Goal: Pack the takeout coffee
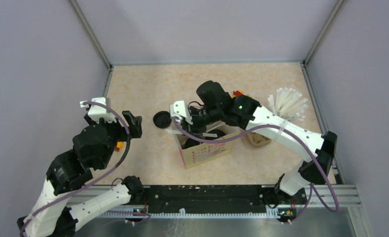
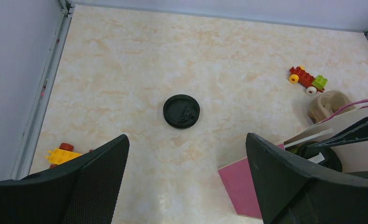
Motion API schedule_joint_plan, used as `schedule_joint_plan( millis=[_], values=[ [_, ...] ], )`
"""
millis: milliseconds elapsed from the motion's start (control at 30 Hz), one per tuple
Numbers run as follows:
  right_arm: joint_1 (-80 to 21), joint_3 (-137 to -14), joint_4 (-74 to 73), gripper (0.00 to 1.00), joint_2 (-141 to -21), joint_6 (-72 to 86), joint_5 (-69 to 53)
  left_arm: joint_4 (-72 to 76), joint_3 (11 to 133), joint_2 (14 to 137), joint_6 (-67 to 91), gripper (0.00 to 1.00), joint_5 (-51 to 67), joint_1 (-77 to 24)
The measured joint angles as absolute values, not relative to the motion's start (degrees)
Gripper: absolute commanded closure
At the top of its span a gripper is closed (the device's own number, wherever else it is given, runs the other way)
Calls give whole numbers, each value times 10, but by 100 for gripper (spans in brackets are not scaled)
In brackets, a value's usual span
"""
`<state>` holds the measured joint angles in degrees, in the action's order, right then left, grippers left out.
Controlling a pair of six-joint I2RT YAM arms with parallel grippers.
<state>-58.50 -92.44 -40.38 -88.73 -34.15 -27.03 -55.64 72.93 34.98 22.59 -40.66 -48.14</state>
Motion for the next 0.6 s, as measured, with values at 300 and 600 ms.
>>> schedule_joint_plan(
  millis=[300, 600],
  values=[
    [-585, -936, -416, 60, -906, -350, -272, -556, 726, 345, 226, 1, -414, -481],
    [-585, -943, -419, 74, -927, -357, -272, -556, 725, 345, 223, 1, -414, -481]
  ],
)
